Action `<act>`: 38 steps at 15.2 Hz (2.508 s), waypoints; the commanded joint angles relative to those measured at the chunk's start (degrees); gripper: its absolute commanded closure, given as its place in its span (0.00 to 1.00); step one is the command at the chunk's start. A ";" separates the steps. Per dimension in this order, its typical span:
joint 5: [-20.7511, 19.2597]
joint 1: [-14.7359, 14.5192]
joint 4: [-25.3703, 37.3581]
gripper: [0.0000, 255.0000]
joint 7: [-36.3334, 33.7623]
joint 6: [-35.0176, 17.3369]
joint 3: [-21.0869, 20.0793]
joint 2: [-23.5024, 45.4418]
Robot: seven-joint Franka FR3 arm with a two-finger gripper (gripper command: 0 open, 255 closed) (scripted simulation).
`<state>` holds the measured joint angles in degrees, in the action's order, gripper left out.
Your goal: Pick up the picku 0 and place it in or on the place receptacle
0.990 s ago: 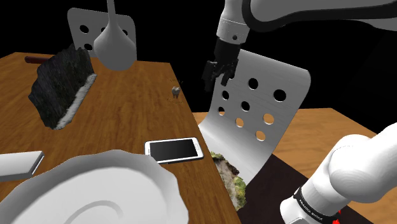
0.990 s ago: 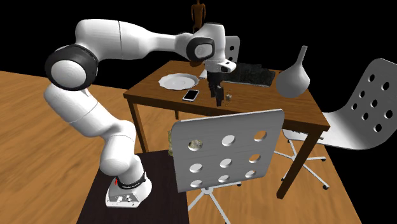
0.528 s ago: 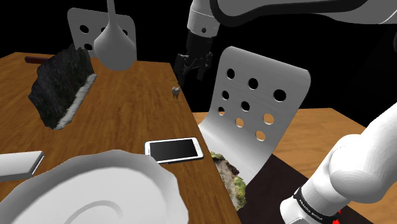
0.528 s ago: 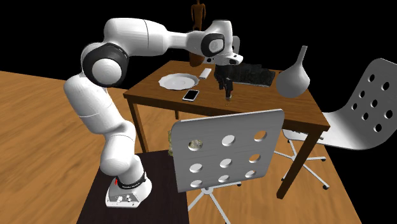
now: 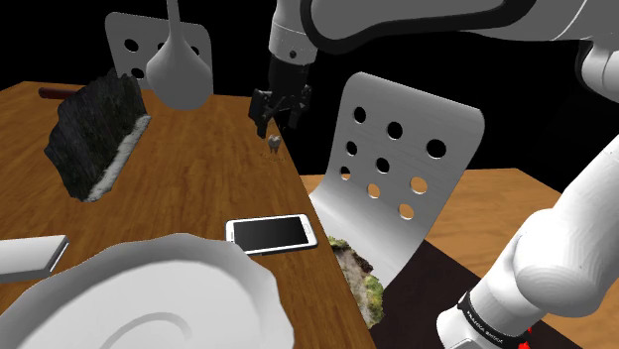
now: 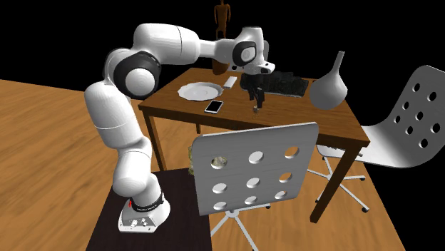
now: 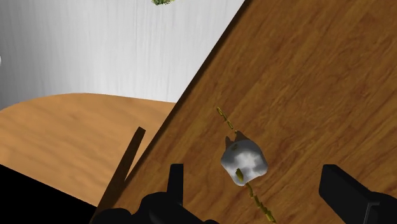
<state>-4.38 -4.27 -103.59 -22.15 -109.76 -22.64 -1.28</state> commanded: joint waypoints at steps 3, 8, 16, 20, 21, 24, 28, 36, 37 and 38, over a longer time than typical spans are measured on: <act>-0.31 0.02 -2.12 0.00 -0.25 -2.65 0.01 0.55; -0.32 0.02 -2.11 0.00 -0.25 -2.65 0.01 0.56; -0.31 0.02 -2.11 1.00 -0.25 -2.64 0.01 0.55; -0.32 0.02 -2.11 1.00 -0.25 -2.65 0.01 0.56; -0.27 0.02 -1.40 1.00 -0.17 -1.90 0.01 0.51; -0.18 0.02 0.85 1.00 0.01 0.40 0.00 0.46; -0.16 -0.01 4.07 1.00 0.21 3.49 -0.03 0.58; -0.46 -0.16 11.34 1.00 0.39 9.89 -0.19 1.54; -0.53 -0.19 12.34 1.00 0.39 10.71 -0.22 1.74; -0.59 -0.22 13.15 1.00 0.39 11.36 -0.24 1.90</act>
<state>-5.00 -4.54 -91.18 -21.92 -99.13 -22.94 0.61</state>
